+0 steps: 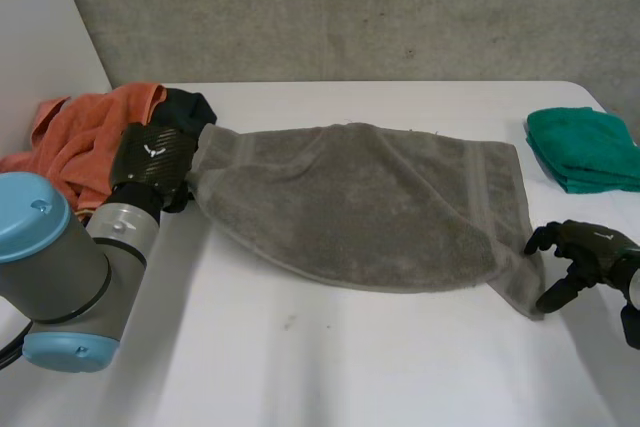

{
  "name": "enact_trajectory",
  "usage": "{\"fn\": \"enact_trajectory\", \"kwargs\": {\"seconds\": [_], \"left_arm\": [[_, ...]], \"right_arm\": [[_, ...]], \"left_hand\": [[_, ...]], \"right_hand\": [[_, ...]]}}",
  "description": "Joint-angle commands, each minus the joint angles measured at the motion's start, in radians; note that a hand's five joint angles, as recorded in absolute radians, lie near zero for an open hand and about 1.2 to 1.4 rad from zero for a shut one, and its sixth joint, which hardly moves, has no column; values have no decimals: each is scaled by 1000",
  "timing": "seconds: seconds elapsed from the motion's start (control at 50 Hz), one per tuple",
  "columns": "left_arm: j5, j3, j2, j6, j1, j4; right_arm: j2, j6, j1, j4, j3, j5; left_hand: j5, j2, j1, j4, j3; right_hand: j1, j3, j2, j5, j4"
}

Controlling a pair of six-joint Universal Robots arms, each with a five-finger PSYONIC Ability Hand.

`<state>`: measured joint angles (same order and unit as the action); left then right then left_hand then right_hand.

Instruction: Fold the laundry.

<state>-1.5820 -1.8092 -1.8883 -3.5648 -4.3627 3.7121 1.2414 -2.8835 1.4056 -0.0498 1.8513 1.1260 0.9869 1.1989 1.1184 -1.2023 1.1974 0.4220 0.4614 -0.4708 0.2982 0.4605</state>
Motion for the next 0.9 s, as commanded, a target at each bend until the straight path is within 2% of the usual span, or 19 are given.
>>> {"fn": "enact_trajectory", "kwargs": {"seconds": [0.02,0.14,0.22,0.26,0.32,0.46,0.54,0.64,0.78,0.84,0.9], "left_arm": [[0,-1,0,0,-6,0],[0,-1,0,-2,-6,0],[0,1,2,-2,-6,-8],[0,1,2,-3,-6,-23],[0,1,2,-5,-5,-44],[2,-6,43,-14,-5,-156],[2,-12,83,-22,-3,-237],[2,-44,153,-60,-12,-369],[3,-142,294,-242,-38,-651],[7,-206,360,-316,-26,-767],[16,-254,413,-356,-12,-828]], "right_arm": [[-25,-85,9,28,-17,-28],[-60,-108,13,42,-37,-25],[-88,-109,27,54,-52,-20],[-108,-108,38,59,-64,-17],[-114,-93,44,53,-78,-15],[-48,-25,47,39,-67,-35],[55,156,36,-25,-61,-35],[110,483,20,-215,-78,-17],[167,902,-114,-540,-86,30],[203,1027,-155,-657,-75,31],[213,1073,-166,-687,-75,23]], "left_hand": [[235,197,278,-194,199],[235,197,278,-194,199],[235,197,278,-194,199],[235,197,278,-194,199],[235,197,278,-194,199],[235,197,278,-194,199],[235,197,278,-194,199],[235,197,278,-194,199],[235,197,278,-194,199],[235,197,278,-194,199],[235,197,278,-194,199]], "right_hand": [[133,93,-84,82,94],[156,117,-107,105,118],[285,246,-236,234,246],[502,462,-453,451,463],[973,933,-924,922,934],[974,935,-926,924,936],[974,935,-926,924,936],[974,935,-926,924,936],[974,935,-926,924,936],[974,935,-926,924,936],[974,935,-926,924,936]]}}
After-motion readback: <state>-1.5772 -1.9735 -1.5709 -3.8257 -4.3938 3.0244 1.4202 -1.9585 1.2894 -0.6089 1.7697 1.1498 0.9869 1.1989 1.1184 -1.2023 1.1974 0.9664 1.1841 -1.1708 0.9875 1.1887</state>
